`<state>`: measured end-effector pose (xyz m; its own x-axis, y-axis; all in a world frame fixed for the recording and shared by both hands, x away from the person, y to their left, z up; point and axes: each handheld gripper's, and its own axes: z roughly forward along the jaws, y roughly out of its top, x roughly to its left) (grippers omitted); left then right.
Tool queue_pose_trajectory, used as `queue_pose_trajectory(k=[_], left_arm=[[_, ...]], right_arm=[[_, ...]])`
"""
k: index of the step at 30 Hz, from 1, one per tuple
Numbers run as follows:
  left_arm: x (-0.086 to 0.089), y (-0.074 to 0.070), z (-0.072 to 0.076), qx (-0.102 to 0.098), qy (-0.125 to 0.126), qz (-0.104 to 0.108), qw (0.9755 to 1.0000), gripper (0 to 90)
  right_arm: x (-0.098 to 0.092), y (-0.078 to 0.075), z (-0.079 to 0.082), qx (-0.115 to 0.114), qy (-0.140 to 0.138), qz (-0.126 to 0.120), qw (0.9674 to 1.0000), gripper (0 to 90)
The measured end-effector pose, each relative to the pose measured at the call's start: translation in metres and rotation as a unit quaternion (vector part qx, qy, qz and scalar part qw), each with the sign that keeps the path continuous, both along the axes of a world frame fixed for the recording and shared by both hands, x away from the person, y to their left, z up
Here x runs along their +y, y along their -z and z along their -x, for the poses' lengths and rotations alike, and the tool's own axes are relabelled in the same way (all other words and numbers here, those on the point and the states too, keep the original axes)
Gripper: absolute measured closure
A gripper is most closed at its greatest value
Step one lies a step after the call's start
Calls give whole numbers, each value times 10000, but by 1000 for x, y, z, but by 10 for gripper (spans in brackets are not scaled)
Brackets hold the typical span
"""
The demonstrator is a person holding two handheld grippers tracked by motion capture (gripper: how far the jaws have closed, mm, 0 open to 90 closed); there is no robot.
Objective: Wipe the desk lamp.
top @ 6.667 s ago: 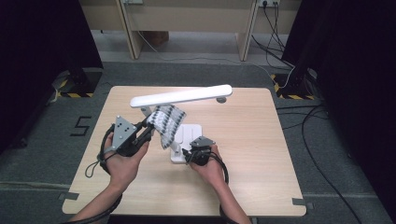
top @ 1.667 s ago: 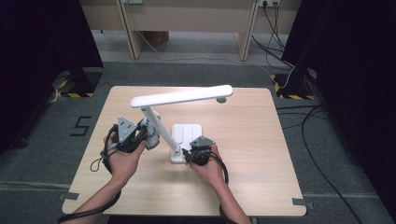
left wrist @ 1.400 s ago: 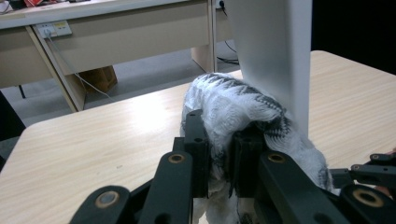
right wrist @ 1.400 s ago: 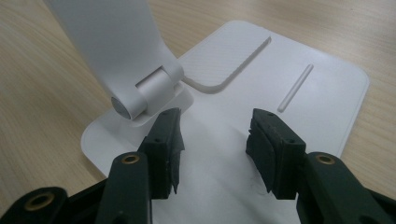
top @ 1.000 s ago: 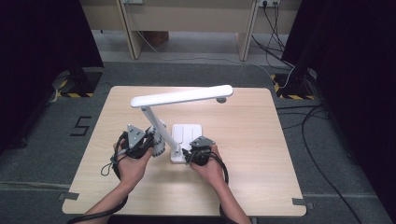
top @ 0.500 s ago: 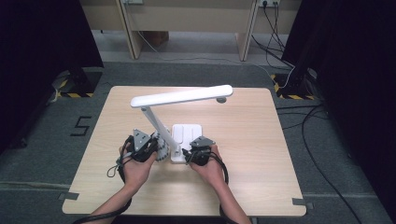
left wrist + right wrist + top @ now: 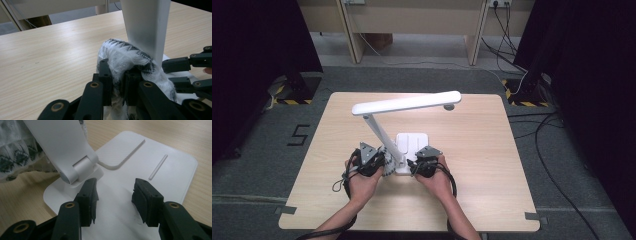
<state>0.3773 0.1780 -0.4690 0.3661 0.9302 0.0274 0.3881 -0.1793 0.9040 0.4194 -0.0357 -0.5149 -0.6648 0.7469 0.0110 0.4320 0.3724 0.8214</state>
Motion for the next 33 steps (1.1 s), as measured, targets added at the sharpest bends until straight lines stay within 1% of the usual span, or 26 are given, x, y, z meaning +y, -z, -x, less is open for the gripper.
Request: queue_pose_trajectory(k=[12,20,23,28,33], left_arm=[[-4,10,-1,61,42,-40,10000,798],[-7,20,2,103,157,-122,9997,797],[-7,22,4,105,186,-104,9997,797],[-5,21,9,108,291,-194,9993,796],[-1,20,17,133,438,-342,9984,794]], right_arm=[[0,0,0,-3,0,4,10000,540],[0,0,0,9,6,-1,10000,540],[0,0,0,2,2,-1,10000,540],[0,0,0,9,14,-6,10000,540],[0,0,0,23,39,-35,10000,532]])
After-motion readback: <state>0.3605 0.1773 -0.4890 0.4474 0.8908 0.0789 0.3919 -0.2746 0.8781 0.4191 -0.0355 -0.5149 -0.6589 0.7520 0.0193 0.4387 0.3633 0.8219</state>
